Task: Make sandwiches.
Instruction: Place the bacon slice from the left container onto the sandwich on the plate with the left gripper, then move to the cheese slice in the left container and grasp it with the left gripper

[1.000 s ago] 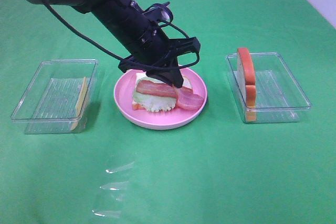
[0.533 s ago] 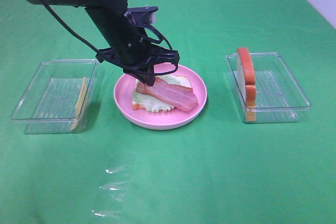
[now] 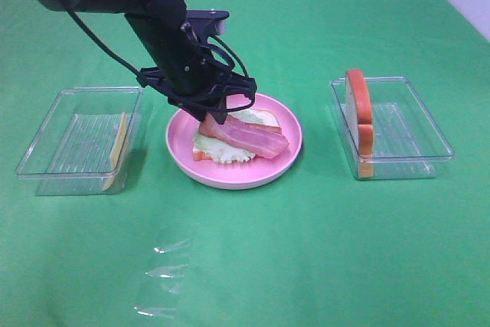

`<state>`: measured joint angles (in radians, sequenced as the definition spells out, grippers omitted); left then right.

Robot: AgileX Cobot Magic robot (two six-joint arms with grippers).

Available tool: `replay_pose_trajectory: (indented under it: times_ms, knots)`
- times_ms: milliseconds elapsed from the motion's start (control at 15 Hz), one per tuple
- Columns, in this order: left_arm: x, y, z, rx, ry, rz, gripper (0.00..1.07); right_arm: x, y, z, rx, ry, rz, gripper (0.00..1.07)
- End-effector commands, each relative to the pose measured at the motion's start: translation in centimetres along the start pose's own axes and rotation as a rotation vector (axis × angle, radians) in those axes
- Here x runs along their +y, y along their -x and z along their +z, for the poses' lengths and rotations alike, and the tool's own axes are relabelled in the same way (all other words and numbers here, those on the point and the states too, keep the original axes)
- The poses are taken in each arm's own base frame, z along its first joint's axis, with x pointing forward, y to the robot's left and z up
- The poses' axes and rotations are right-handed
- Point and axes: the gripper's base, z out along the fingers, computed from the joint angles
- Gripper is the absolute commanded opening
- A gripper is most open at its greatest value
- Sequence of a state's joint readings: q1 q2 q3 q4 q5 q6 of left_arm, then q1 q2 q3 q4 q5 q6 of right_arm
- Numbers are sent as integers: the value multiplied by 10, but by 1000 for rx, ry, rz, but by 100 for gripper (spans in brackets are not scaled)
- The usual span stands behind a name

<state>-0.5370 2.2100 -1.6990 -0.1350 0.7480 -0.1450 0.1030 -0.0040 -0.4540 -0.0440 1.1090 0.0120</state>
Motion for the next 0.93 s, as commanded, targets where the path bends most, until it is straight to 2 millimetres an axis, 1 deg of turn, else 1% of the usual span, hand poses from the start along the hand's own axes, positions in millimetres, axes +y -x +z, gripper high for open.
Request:
replay_pose_trajectory:
  times_ms: [67, 133, 267, 400, 467, 533, 667, 733, 800, 867, 933]
  knots:
    - [1, 3, -7, -16, 35, 3, 90, 0, -1, -4, -37, -1, 1, 84]
    - [1, 3, -9, -6, 38, 7, 102, 0, -1, -4, -37, -1, 1, 84]
    - [0, 6, -15, 11, 45, 13, 102, 0, -1, -4, -37, -1, 1, 84]
    - [-4, 15, -30, 31, 49, 18, 102, 0, -1, -4, -37, -1, 1, 84]
    - [-8, 24, -48, 45, 48, 23, 102, 0, -1, -4, -37, -1, 1, 84]
    - [-12, 35, -69, 47, 57, 37, 102, 0, -1, -4, -37, -1, 1, 84]
    - [-14, 46, -100, 37, 90, 56, 102, 0, -1, -4, -37, -1, 1, 84]
    - [-15, 48, -112, 41, 102, 59, 102, 0, -1, -4, -37, -1, 1, 84]
    - [-15, 48, -117, 41, 102, 54, 102, 0, -1, -4, -37, -1, 1, 84]
    - [-17, 47, -129, 29, 94, 52, 102, 0, -1, -4, -37, -1, 1, 84]
    - [-17, 48, -132, 22, 92, 53, 102, 0, -1, -4, -37, -1, 1, 84]
